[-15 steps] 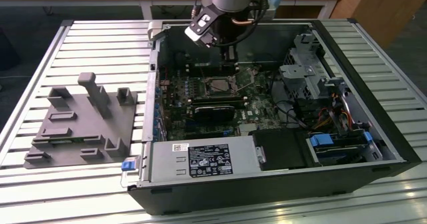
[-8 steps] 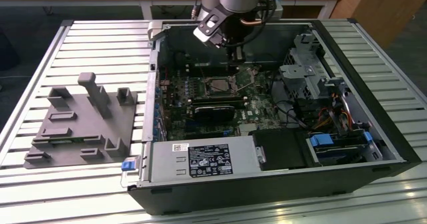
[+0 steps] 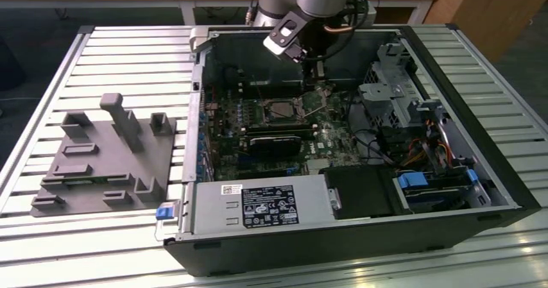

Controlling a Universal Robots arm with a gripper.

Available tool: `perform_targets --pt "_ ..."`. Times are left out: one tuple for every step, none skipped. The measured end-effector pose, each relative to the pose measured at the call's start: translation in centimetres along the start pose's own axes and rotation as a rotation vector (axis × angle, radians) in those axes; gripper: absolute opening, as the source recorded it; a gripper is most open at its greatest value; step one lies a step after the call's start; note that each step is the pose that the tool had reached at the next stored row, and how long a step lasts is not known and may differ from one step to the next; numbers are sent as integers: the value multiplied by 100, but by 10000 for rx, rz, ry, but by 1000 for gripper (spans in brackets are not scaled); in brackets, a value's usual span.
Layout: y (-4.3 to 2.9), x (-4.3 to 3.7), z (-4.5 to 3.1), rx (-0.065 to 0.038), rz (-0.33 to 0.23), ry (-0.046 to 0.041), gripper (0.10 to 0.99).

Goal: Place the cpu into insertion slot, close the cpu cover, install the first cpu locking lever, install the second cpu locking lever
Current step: 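Close the cpu cover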

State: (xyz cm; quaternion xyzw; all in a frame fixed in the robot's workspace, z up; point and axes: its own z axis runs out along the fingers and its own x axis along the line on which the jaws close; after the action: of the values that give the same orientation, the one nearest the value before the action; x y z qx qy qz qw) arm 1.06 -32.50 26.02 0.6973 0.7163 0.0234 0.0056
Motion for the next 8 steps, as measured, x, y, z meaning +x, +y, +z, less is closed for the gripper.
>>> perform_targets --pt "19 0 3 -1 -1 -1 106" --pt "41 0 7 1 0 -3 106" --pt "68 -1 10 5 1 -5 106" --pt "94 -1 14 9 1 -6 106" --pt "120 -2 17 13 1 -7 106" --pt "144 -3 20 16 1 -8 106" --pt "164 -3 23 18 1 -7 106" --pt "185 -4 27 20 1 -6 106"
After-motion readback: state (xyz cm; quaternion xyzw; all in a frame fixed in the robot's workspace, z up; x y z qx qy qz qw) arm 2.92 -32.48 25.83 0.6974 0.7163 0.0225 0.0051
